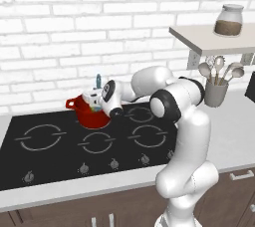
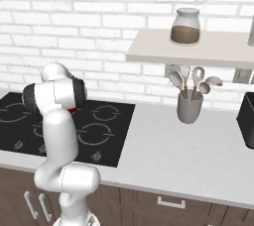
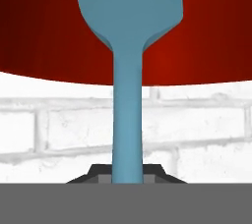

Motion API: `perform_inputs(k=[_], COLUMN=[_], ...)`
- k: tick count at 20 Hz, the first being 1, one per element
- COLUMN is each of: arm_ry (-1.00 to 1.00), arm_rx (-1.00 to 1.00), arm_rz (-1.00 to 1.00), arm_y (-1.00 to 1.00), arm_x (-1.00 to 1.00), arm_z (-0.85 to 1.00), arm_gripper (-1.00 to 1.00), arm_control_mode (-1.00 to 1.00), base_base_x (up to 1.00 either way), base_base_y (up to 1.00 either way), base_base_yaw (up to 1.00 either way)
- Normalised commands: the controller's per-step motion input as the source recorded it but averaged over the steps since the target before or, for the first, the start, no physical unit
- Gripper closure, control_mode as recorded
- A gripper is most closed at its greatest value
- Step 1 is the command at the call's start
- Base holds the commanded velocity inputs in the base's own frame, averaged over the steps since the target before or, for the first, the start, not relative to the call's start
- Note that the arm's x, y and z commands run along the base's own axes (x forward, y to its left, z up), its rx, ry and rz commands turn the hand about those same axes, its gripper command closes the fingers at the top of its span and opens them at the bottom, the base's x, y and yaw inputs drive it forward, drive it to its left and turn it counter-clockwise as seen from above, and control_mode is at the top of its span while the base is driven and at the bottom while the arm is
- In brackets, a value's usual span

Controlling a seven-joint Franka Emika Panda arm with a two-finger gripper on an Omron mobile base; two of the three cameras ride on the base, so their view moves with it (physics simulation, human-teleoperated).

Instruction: Put the lime and lime in the pot. Retrieve the spatula and lightly stir the vegetables in the pot.

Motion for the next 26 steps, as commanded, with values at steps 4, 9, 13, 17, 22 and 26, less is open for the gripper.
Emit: perform_inputs(k=[4,9,13,17,22,26], arm_ry=[0.00,0.00,-0.09,-0.16,-0.18,-0.15], arm_rx=[0.00,0.00,0.00,0.00,0.00,0.00], arm_rz=[0.00,0.00,0.00,0.00,0.03,0.09], arm_y=[0.39,0.24,0.17,0.08,-0.17,-0.76], arm_x=[-0.31,-0.38,0.03,0.47,0.34,-0.02], arm_z=[-0.04,-0.07,0.00,0.00,0.00,0.00], arm_gripper=[1.00,1.00,1.00,1.00,1.00,1.00], arm_control_mode=[-1.00,-1.00,-1.00,-1.00,-1.00,-1.00], base_base_x=[0.00,0.00,0.00,0.00,0.00,0.00], base_base_y=[0.00,0.00,0.00,0.00,0.00,0.00], base_base_yaw=[0.00,0.00,0.00,0.00,0.00,0.00])
